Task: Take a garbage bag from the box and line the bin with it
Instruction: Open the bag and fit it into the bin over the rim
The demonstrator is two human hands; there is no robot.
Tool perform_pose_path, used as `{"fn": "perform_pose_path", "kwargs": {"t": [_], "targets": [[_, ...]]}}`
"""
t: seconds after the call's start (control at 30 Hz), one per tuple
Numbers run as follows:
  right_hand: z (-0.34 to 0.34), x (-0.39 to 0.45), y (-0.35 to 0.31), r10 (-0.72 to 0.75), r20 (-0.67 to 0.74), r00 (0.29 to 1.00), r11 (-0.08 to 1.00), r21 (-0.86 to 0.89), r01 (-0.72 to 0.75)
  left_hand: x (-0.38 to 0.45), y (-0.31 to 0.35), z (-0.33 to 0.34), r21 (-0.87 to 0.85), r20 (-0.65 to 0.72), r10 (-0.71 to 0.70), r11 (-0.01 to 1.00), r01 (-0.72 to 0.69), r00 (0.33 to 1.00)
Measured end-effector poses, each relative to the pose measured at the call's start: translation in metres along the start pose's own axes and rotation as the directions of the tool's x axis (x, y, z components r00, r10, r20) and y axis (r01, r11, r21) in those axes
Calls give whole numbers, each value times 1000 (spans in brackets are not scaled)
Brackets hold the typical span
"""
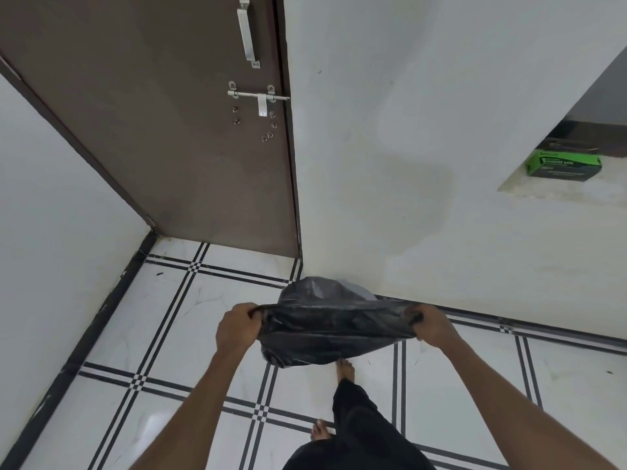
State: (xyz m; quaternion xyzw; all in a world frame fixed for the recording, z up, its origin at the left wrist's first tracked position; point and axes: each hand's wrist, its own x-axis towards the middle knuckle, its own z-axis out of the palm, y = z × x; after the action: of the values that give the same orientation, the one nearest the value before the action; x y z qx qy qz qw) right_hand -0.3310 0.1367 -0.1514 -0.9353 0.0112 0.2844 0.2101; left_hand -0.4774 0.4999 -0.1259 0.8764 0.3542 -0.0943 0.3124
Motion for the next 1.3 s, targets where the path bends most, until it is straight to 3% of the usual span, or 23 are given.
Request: {"fn": "perform_pose_path", "kwargs": {"t": [0.17,0.23,0.37,0.47,0.63,0.83,1.07,1.3], "targets": [[-7,10,-2,-31,-115,993,998,49,37,8,10,-1,10,-156,89,996,-88,984],[-9,11,-1,-52,-95,994,997,57,58,11,11,1,59,-166,126,991,-118,978],[-3,13,8,-80,80,994,996,53,76,16,11,11,29,-75,210,978,-208,975],[5,13,15,-62,171,983,998,22,60,20,8,19,71,30,184,980,-186,982],[16,17,24,-33,224,974,999,-16,37,25,9,30,38,71,120,992,-123,990],[18,33,23,42,146,988,999,-9,-41,32,20,43,86,109,122,988,-132,986],[20,62,31,77,56,995,983,164,-85,52,42,75,55,185,102,992,-114,977],[36,95,58,134,111,985,977,154,-150,82,50,131,77,271,36,995,-59,962]]}}
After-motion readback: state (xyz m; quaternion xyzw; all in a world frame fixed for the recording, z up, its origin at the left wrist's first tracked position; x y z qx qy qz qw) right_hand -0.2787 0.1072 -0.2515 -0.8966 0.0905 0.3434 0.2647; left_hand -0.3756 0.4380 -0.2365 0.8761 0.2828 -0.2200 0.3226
